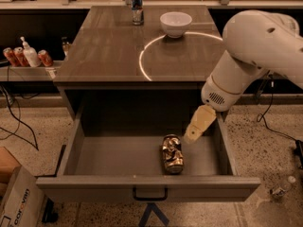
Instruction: Pick orange can from top drawer and place on counter
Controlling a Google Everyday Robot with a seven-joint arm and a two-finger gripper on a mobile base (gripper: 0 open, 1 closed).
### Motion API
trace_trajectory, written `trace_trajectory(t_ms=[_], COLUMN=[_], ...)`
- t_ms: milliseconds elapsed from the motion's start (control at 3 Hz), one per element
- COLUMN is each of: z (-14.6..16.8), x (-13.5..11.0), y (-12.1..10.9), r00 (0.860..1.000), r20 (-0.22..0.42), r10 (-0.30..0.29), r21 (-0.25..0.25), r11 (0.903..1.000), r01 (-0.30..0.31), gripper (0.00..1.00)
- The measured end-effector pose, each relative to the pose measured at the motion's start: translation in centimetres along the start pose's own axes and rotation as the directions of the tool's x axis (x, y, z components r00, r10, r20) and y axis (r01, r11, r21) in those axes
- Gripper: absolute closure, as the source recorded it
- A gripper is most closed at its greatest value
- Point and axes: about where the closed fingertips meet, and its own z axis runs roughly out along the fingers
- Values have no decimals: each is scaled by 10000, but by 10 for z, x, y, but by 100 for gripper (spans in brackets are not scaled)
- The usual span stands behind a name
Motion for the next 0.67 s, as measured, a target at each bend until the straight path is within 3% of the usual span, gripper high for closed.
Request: trace_trajectory(t_ms=[667], z=[69], x=[-27], y=[-2], r00=[9939], r20=[69], r10=[1105], r21=[-783], r11=[9909], r01=[-1096], gripper=[0])
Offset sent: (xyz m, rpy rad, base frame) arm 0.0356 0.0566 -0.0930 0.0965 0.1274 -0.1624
